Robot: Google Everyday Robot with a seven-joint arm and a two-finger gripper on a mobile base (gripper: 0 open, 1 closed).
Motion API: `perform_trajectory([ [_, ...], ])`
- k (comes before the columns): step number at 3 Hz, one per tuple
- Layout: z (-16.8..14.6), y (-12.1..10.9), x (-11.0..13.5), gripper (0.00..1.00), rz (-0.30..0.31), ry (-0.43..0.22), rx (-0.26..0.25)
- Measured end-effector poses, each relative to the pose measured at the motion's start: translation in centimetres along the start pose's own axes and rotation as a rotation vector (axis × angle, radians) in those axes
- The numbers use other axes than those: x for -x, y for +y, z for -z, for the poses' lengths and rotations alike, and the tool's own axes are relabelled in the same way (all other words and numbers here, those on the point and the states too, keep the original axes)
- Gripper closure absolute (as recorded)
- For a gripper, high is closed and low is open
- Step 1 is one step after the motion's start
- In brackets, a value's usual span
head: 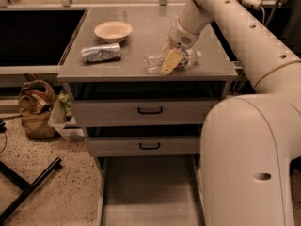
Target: Place water bottle into bottom drawer
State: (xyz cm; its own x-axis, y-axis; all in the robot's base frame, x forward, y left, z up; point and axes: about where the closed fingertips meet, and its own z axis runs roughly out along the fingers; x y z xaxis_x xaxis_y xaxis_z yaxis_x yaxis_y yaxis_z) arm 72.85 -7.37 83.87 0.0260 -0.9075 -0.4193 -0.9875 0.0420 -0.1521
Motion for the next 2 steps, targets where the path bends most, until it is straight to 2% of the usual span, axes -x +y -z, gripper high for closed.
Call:
perform_trajectory([
  [1, 1.4, 1.7, -0.3, 0.88, -0.020, 0.010, -0.007],
  [2, 4.6, 5.2, 0.4, 1.00, -0.054, -0.044, -0.063],
])
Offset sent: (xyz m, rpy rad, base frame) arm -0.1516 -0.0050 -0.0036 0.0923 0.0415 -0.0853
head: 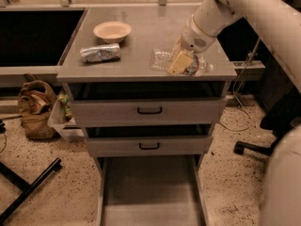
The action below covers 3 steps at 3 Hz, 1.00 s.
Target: Place water bottle into bottom drawer
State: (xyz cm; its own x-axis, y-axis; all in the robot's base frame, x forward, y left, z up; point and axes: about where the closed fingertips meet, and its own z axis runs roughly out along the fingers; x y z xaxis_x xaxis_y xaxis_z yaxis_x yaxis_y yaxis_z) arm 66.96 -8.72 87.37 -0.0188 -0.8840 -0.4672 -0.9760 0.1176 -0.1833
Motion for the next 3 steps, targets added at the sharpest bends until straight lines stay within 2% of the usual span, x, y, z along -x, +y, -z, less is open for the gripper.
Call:
perform_trajectory([
  [1, 0.9, 3.6, 0.8, 1.00, -0.011, -0.040, -0.048],
  [2, 0.7, 6.6, 0.7, 1.00, -0.026, -0.018, -0.118],
  [3, -1.9, 9.4, -0.2, 1.00, -0.045, 0.035, -0.161],
])
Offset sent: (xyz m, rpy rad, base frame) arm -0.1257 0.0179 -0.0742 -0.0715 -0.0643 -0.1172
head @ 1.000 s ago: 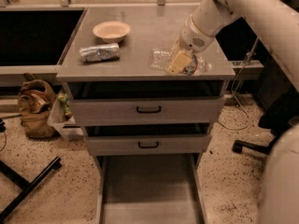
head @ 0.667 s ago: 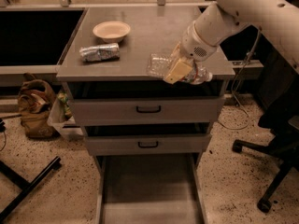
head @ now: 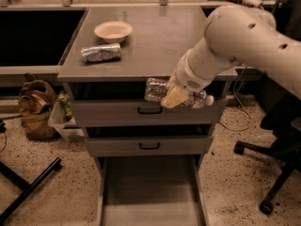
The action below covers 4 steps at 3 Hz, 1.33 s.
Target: Place water bottle into bottom drawer
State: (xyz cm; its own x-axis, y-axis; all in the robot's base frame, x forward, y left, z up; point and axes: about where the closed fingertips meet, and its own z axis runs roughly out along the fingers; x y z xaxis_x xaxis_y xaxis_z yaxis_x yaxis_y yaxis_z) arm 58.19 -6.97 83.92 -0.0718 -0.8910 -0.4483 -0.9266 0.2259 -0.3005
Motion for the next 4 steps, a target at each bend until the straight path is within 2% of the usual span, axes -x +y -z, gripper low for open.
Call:
perform_trajectory([
  [1, -2.1, 2.3, -1.4, 1.00, -0.001, 0.030, 0.045],
  [2, -2.1, 2.3, -1.4, 1.00, -0.001, 0.030, 0.045],
  [3, -4.7, 4.3, -2.3, 1.00, -0.031, 0.019, 0.056],
  [4, -9.6, 8.7, -3.8, 1.00, -0.105, -0.027, 0.093],
])
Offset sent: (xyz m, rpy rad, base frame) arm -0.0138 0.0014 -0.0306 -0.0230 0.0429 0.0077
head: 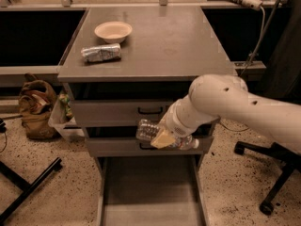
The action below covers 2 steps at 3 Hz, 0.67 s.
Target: Place water bottle into bottom drawer
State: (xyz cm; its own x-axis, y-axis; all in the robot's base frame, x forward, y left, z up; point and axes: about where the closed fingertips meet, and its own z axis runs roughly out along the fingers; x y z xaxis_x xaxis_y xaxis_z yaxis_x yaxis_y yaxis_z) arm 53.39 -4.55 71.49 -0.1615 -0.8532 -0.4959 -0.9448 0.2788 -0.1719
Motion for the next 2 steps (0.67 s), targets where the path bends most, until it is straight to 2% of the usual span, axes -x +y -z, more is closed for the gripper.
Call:
perform_trajectory([
  [1, -4.5, 3.4, -0.7, 1.00, -0.033, -0.060, 0.044],
  [2, -7.7, 5.2, -0.3, 1.00, -0.030, -0.139, 0.063],
])
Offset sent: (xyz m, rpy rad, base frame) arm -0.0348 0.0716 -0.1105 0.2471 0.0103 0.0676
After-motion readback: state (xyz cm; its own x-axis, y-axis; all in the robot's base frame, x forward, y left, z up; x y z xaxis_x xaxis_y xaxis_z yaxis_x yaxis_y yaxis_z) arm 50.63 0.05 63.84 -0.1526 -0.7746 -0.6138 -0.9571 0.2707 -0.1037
